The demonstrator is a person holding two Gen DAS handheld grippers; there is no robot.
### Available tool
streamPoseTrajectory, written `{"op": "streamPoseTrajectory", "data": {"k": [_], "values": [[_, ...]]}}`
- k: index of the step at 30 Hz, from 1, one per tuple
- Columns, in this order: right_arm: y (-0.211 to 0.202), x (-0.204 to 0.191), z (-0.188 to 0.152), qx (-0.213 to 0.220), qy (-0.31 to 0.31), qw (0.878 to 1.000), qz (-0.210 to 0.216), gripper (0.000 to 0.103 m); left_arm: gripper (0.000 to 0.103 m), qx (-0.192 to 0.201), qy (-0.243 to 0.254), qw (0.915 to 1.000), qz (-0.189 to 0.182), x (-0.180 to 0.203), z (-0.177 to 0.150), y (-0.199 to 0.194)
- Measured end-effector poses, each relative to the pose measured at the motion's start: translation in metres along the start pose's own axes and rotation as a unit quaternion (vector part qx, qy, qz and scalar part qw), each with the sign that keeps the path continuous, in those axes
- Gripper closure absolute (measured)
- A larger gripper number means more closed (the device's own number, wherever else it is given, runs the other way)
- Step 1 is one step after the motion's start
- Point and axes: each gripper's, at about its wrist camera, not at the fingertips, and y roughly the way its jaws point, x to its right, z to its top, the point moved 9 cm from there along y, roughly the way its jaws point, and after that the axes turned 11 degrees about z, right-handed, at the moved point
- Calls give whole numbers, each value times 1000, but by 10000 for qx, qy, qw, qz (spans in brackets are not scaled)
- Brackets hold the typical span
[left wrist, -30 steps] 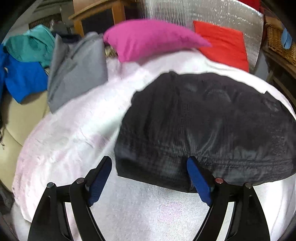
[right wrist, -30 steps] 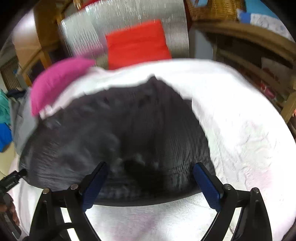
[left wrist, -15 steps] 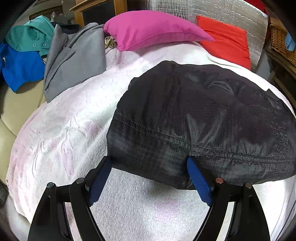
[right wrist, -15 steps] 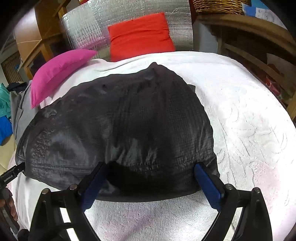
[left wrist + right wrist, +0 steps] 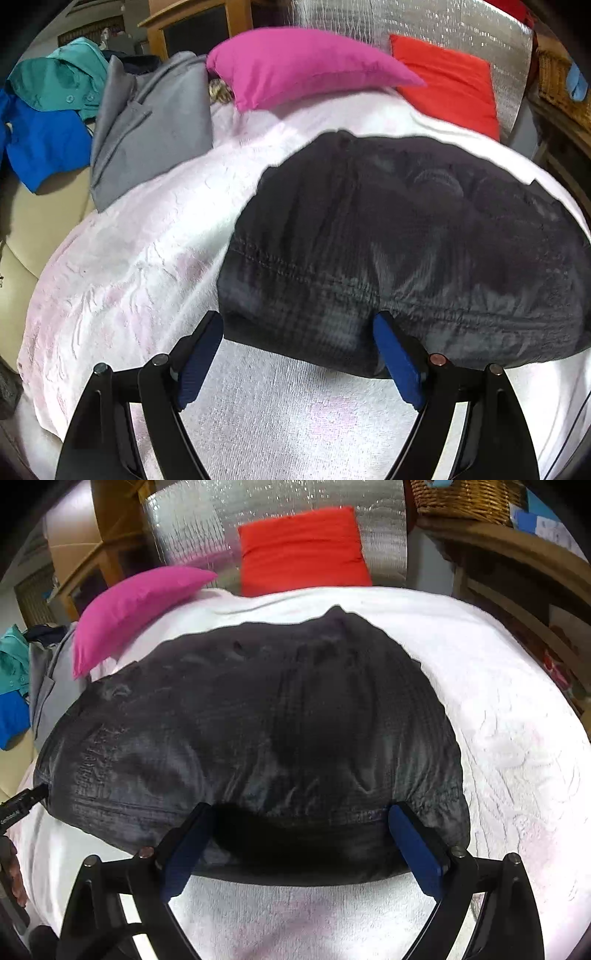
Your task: Fold large clothes
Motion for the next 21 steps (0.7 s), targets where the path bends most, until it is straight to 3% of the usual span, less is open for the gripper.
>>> {"op": "streamPoseTrajectory", "data": {"k": [5, 8, 13, 16, 19, 21], "values": [[-1, 0, 1, -126, -39, 9999, 15, 5, 18, -101, -68, 9999, -82, -1, -2, 5], [-18, 2, 9, 30, 117, 9996, 239, 5, 18, 14, -53, 9998, -186, -5, 4, -5], [-42, 46, 29, 221, 768, 9954, 522, 5, 18, 198, -460, 9967, -642, -28, 37, -8], [-31, 77, 41, 37, 1304, 9880, 827, 5, 18, -242, -717, 9915, -1060, -32, 50, 17], [-12, 104, 48, -148, 1934, 9724, 1298, 5, 18, -727, -802, 9795, -1698, -22, 57, 37], [2, 112, 56, -197, 2199, 9617, 1626, 5, 18, -818, -802, 9740, -1956, -16, 62, 43]]}}
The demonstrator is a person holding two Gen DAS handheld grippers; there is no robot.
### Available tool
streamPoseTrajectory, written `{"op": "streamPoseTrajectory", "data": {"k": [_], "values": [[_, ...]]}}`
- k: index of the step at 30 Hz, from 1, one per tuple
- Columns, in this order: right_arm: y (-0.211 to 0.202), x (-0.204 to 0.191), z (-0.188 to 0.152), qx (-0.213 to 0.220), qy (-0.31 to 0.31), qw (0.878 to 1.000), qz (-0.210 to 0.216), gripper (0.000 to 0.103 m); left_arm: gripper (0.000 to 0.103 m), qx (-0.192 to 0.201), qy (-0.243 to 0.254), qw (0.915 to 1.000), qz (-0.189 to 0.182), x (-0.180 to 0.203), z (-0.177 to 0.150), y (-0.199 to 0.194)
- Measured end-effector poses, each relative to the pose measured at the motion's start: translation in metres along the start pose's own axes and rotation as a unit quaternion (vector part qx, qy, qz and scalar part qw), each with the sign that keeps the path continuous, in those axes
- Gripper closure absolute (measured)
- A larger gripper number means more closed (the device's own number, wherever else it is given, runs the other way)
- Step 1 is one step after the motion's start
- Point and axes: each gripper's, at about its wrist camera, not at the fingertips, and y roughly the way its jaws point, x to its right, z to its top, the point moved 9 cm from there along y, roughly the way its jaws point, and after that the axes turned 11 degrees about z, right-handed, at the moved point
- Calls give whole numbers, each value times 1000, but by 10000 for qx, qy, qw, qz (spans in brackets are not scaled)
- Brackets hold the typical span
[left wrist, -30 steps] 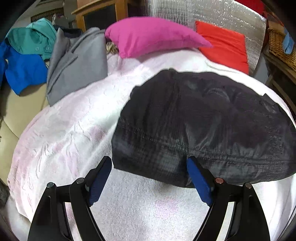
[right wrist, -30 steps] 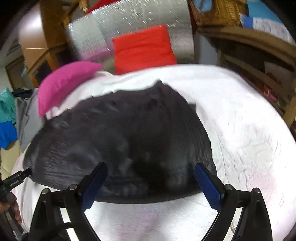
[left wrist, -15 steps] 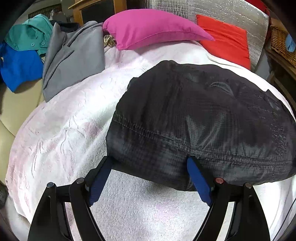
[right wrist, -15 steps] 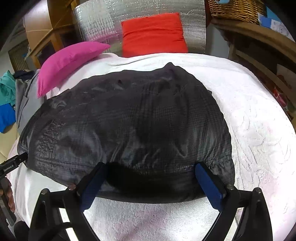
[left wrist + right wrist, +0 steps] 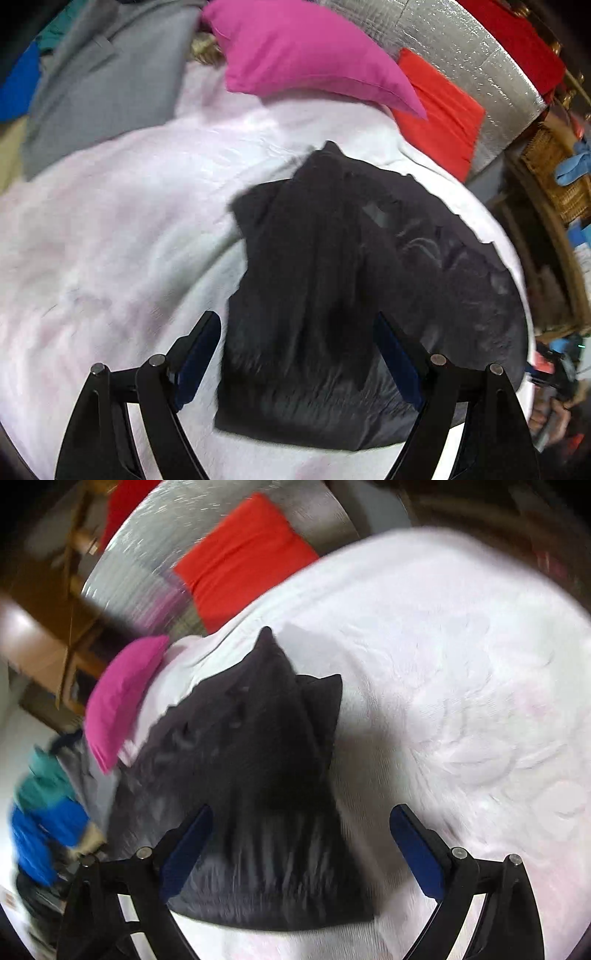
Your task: Fold large clothes
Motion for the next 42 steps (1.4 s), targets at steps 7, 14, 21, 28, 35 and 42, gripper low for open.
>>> {"op": "streamPoseTrajectory", "data": {"k": [7, 14, 21, 28, 35, 42], "values": [[40, -10, 10, -445, 36, 9977, 509, 5, 18, -257, -425, 9967, -639, 2, 21, 17], [61, -19, 2, -852, -442, 9953, 93, 24, 32, -676, -364, 9960, -466, 0, 15, 50], [81, -22, 1, -1157, -309, 9927, -109, 20, 45, -595, -88, 9980, -209, 12, 17, 51], [67, -63, 10, -1172, -709, 9894, -475, 81, 81, -340, 296, 9985, 295, 34, 34, 33], [5, -158, 20, -649, -1723, 9823, -341, 86, 86, 763, 803, 9934, 287, 70, 55, -69], [-53, -149, -41, -471, -1939, 9798, -159, 86, 85, 1225, 781, 9894, -40, 51, -15, -127]]}}
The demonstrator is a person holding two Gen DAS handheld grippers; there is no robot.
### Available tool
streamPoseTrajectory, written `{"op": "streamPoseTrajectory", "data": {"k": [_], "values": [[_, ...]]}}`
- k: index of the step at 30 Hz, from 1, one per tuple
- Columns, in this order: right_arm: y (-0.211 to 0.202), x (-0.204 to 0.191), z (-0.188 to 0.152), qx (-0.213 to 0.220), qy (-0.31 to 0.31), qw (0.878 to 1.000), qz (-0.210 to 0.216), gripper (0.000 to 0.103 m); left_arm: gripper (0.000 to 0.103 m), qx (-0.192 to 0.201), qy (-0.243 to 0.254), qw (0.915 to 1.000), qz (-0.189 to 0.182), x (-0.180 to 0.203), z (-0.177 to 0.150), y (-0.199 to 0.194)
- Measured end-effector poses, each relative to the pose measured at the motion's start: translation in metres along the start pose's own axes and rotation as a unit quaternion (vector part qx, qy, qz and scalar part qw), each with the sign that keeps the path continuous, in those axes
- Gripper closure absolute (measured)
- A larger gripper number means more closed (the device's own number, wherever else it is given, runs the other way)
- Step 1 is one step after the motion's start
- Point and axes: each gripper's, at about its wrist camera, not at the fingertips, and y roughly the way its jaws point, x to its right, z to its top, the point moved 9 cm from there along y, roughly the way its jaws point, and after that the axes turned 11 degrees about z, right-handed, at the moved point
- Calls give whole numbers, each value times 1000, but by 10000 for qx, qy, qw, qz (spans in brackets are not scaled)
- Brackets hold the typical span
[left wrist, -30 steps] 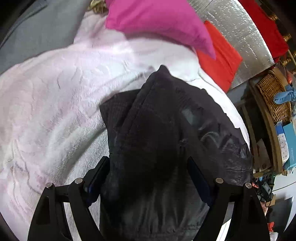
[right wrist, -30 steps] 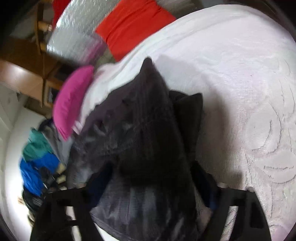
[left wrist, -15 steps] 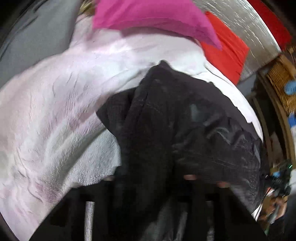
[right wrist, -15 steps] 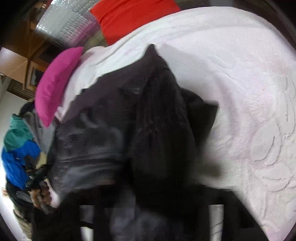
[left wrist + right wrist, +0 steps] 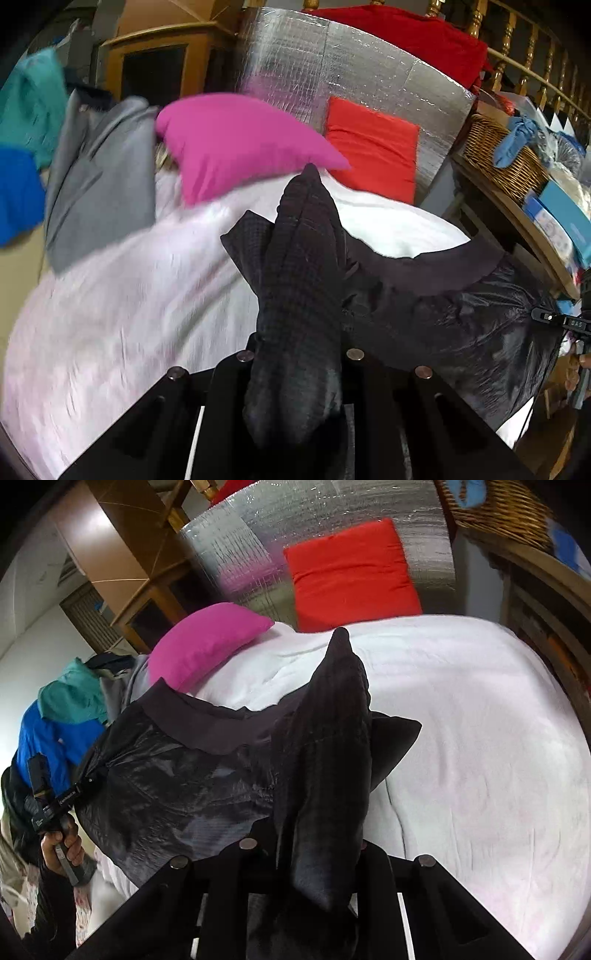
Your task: Fold large clothes
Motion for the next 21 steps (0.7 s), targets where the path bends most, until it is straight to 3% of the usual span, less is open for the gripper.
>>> {"op": "streamPoseTrajectory", "data": {"k": [4, 5, 6, 7, 8, 11, 14, 16, 19, 21], "values": [[27, 47, -75, -350, 621, 9975, 11, 82, 81, -618, -198, 9979, 54, -12, -75, 36], [41, 62, -93, -550, 841, 9949, -114, 72, 73, -975, -187, 9948, 235, -18, -99, 53], [50, 77, -108, -659, 1034, 9922, -226, 64, 53, -1238, -208, 9912, 425, -26, -117, 68], [53, 88, -117, -578, 1223, 9906, -215, 42, 47, -1257, -311, 9905, 454, -31, -123, 73], [51, 90, -118, -472, 1339, 9898, -140, 36, 44, -1183, -517, 9909, 369, -37, -122, 72], [29, 86, -107, -233, 1217, 9922, -115, 35, 45, -1216, -668, 9901, 236, -46, -103, 54], [4, 85, -80, 90, 1066, 9941, -192, 32, 43, -623, -449, 9962, 414, -56, -65, 27], [-1, 82, -61, 242, 965, 9948, -227, 30, 35, -343, -300, 9978, 479, -53, -40, 24], [23, 75, -37, 89, 816, 9964, -198, 29, 33, -495, 61, 9976, 475, -34, -31, 54], [52, 75, -24, -156, 659, 9971, -344, 29, 33, -754, 329, 9956, 455, -14, -44, 74]]}}
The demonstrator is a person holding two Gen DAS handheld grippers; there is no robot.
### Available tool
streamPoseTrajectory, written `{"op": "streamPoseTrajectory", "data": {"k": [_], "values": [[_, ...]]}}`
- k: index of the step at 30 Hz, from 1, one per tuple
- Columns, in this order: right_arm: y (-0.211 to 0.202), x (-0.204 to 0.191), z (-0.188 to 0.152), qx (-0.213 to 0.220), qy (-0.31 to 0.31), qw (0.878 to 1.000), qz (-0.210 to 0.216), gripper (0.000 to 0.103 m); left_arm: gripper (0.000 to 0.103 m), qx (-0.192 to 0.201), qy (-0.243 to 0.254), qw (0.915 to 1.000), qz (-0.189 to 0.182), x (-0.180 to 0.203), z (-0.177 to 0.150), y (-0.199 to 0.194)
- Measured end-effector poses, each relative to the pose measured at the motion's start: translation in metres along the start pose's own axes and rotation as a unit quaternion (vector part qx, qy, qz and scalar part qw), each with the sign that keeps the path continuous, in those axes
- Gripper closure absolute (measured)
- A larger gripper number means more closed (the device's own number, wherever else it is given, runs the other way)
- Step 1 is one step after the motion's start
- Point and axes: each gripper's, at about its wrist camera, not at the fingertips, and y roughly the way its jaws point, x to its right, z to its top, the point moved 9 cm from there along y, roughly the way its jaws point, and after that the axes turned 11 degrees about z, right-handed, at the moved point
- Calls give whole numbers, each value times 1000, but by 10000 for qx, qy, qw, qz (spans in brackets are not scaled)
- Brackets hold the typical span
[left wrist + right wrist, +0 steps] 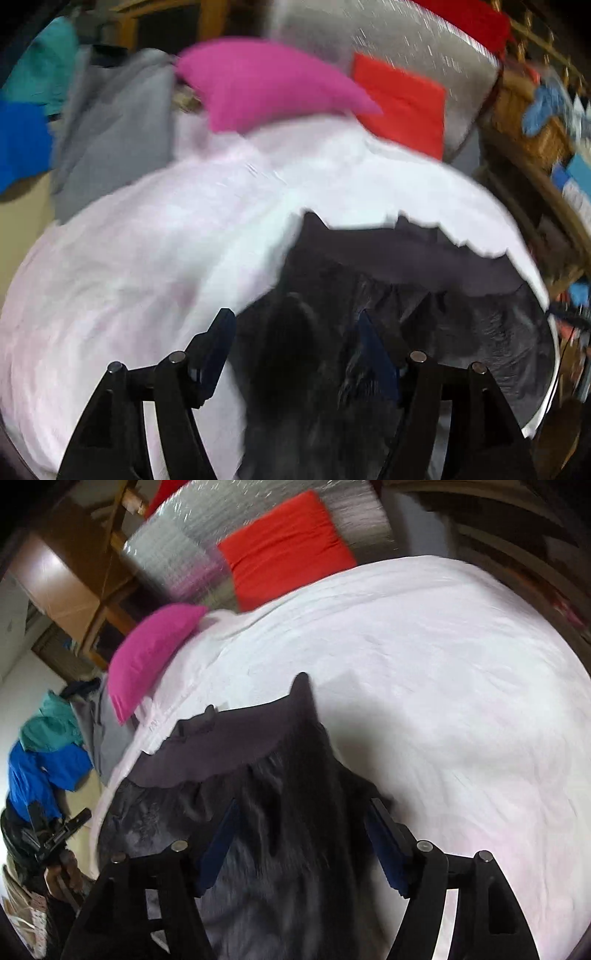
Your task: Fold large clothes
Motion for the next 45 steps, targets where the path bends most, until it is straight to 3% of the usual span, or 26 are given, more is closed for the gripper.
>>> {"op": "streamPoseTrajectory", "data": {"k": [2, 3, 4, 5, 8, 9, 11, 13, 15, 19, 22, 24, 28, 32, 34, 39, 42, 45], "values": [[24, 5, 3, -243, -103, 9995, -160, 30, 33, -346, 126, 9990, 243, 9, -2, 33], [31, 11, 0, -429, -49, 9990, -87, 34, 46, -508, 161, 9981, 296, 12, -3, 46], [39, 10, 0, -584, -79, 9982, -118, 71, 67, -565, 139, 9977, 349, 13, -2, 53], [37, 6, 0, -581, -277, 9977, -209, 93, 88, -659, 75, 9974, 296, 11, -3, 57], [9, -6, 12, -40, -750, 9956, -558, 94, 90, -415, -9, 9985, 355, 10, 3, 52], [4, 9, 12, -10, -653, 9958, -643, 94, 90, -429, -14, 9985, 352, 9, 1, 56], [27, 43, -2, -357, -172, 9960, -798, 93, 87, -660, -188, 9972, 281, 7, -6, 72], [35, 46, -10, -288, -137, 9951, -939, 92, 82, -725, -349, 9962, 339, 5, -5, 73], [27, 39, -11, -107, -48, 9953, -958, 89, 69, -683, -383, 9958, 478, 1, -1, 62], [-16, 23, -21, 317, -118, 9918, -1231, 37, 58, -250, -392, 9963, 729, -7, -3, 11], [-45, -9, -38, 654, -348, 9908, -1137, 36, 48, 259, -344, 9958, 803, 0, -16, -30], [-59, -38, -61, 841, -496, 9917, -840, 36, 45, 495, -225, 9953, 799, 14, -30, -47], [-54, -72, -106, 1028, -847, 9876, -829, 34, 39, 849, 83, 9935, 758, 52, -70, -63], [-13, -40, -131, 566, -716, 9876, -1275, 30, 39, 451, 478, 9915, 1126, 65, -109, -30], [-13, -34, -134, 598, -561, 9894, -1202, 30, 39, 495, 415, 9915, 1129, 61, -114, -29], [-38, -68, -129, 954, -677, 9871, -1093, 30, 39, 549, 239, 9928, 1036, 54, -111, -56], [-37, -83, -143, 1103, -837, 9846, -1072, 19, 38, 414, 189, 9938, 1013, 56, -120, -58], [-13, -71, -161, 645, -836, 9854, -1339, 17, 38, 310, 97, 9943, 1018, 60, -132, -57]]}}
